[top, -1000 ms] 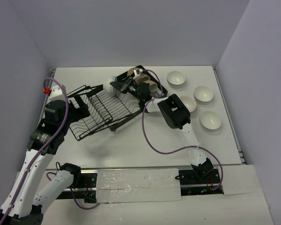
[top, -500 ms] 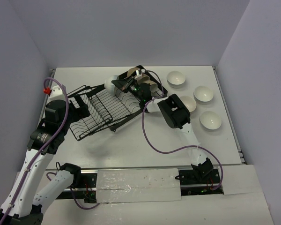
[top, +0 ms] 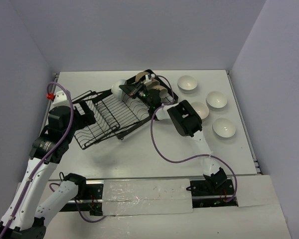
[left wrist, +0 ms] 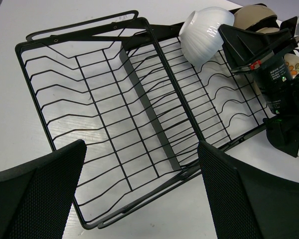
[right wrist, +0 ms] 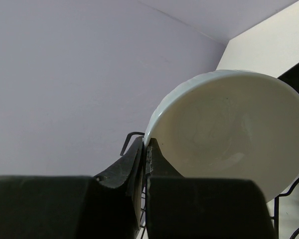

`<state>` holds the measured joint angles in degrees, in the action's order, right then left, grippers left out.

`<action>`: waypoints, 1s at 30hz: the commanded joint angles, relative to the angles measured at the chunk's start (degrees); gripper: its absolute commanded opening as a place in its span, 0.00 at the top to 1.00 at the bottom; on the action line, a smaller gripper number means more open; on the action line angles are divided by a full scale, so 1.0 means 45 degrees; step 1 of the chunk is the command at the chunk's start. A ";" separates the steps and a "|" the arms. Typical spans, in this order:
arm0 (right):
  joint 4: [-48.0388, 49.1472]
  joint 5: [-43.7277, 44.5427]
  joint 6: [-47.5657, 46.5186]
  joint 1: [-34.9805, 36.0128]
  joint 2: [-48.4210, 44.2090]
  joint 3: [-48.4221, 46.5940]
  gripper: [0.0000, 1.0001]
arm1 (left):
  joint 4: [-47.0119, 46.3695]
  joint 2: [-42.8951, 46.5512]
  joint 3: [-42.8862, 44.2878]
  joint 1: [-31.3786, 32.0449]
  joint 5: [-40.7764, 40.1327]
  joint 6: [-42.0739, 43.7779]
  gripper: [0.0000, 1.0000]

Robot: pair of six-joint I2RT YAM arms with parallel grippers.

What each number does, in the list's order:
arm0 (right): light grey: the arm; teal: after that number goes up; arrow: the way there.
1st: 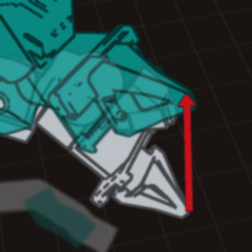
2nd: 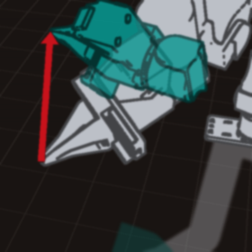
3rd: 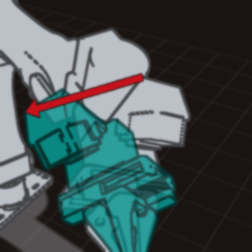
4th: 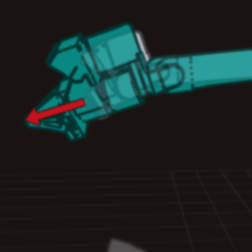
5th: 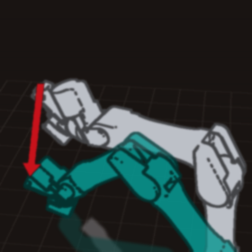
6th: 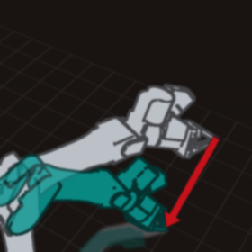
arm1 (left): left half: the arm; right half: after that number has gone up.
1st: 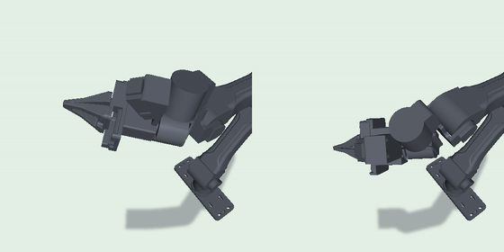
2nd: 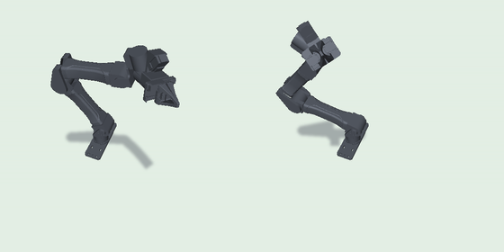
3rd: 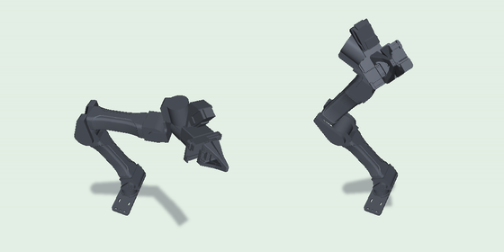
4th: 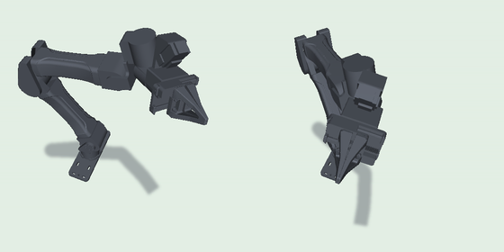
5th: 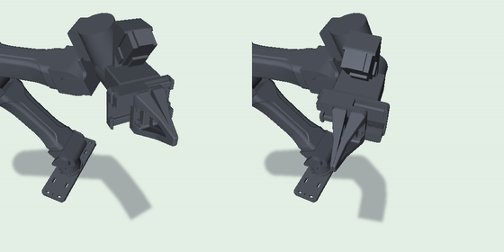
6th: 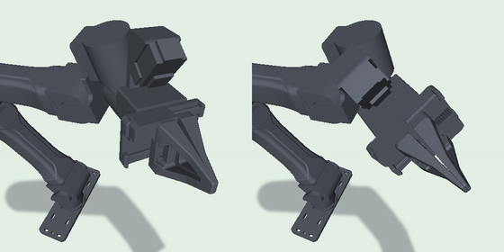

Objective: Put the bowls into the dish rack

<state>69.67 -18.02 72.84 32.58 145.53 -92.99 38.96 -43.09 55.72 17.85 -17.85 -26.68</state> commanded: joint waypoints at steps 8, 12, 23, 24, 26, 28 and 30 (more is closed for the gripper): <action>0.1335 0.0644 0.0533 -0.0071 0.0394 -0.0176 1.00 | -0.0025 0.0064 0.0175 0.0038 0.0040 0.0069 0.01; 0.0711 0.0743 -0.0013 -0.0052 -0.0113 0.0312 1.00 | -0.0005 0.0064 0.0175 0.0057 0.0040 0.0030 0.01; -0.0619 0.1132 -0.0444 0.0006 -0.0836 0.0976 0.90 | 0.0014 0.0162 0.0175 0.0038 0.0118 -0.0029 0.01; -0.0696 0.1172 -0.0463 -0.0013 -0.0934 0.1132 0.87 | 0.0033 0.0200 0.0175 0.0038 0.0118 -0.0029 0.01; -0.0697 0.1251 -0.0561 -0.0013 -0.1012 0.1289 0.80 | 0.0073 0.0220 0.0195 0.0057 0.0099 -0.0009 0.01; -0.0697 0.1270 -0.0658 0.0006 -0.1130 0.1348 0.77 | 0.0073 0.0240 0.0195 0.0038 0.0079 0.0010 0.01; -0.0774 0.1309 -0.0737 0.0007 -0.1246 0.1387 0.72 | 0.0073 0.0259 0.0214 0.0038 0.0118 -0.0009 0.01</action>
<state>68.69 -14.20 69.76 32.80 142.85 -87.99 39.11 -42.70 55.72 17.85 -17.85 -26.70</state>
